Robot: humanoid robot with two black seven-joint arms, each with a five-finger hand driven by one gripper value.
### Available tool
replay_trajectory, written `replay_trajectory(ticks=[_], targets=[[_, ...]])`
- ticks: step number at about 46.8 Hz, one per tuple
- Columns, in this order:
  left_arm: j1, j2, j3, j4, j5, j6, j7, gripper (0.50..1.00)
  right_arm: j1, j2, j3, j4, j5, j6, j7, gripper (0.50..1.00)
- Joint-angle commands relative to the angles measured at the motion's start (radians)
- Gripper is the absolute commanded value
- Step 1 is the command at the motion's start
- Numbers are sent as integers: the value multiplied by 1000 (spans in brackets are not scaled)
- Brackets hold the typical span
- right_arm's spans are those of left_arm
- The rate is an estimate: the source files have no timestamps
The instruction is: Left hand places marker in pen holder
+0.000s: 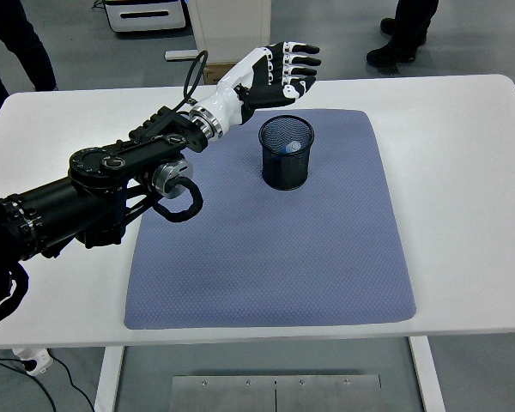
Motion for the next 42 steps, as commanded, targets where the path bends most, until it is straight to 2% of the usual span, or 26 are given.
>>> replay_trajectory(ticks=[1, 10, 18, 22, 31, 32, 42], targets=[[9, 23, -9, 0, -3, 16, 0, 1000, 0, 0, 0, 0, 0, 0, -1, 1000], [9, 76, -22, 1, -3, 22, 4, 1000, 0, 0, 0, 0, 0, 0, -1, 1000], [32, 128, -23, 15, -3, 103, -3, 1000, 0, 0, 0, 0, 0, 0, 1, 1000], [64, 156, -43, 17, -6, 108, -6, 1000, 0, 0, 0, 0, 0, 0, 1, 1000], [163, 244, -192, 15, -33, 88, -22, 1000, 0, 0, 0, 0, 0, 0, 1, 1000], [184, 259, -224, 15, -42, 62, -20, 1000, 0, 0, 0, 0, 0, 0, 1, 1000], [258, 290, -276, 15, -129, 17, -17, 1000, 0, 0, 0, 0, 0, 0, 1, 1000]])
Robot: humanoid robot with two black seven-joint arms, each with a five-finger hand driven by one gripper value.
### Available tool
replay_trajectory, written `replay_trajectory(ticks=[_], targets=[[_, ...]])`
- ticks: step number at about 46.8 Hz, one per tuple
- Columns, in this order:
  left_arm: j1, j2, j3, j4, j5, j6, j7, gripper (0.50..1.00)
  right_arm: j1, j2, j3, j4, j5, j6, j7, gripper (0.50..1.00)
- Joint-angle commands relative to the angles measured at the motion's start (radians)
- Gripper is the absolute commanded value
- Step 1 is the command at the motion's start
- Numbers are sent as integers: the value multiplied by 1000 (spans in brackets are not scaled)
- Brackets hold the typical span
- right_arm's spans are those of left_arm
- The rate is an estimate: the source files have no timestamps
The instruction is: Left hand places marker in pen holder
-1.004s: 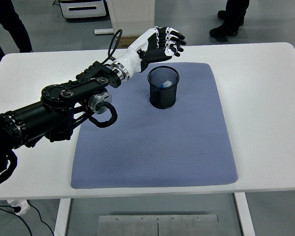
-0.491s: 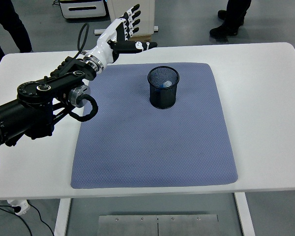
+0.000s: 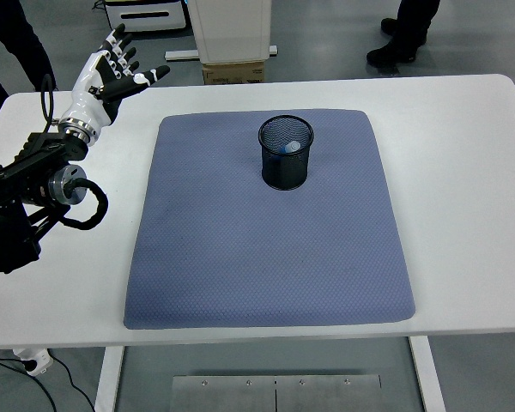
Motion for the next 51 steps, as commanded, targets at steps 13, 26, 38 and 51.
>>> replay_trajectory(ticks=[13, 26, 38, 51], targets=[[96, 43, -23, 0, -126, -94, 0, 1000, 0, 0, 0, 0, 0, 0, 0, 1000], [161, 35, -104, 0, -143, -104, 0, 1000, 0, 0, 0, 0, 0, 1, 0, 1000], [195, 41, -107, 0, -140, -107, -2, 1000, 2, 0, 0, 2, -2, 1, 0, 1000], [198, 57, -117, 0, -139, -109, -2, 1000, 8, 0, 5, 2, 3, 3, -2, 1000]])
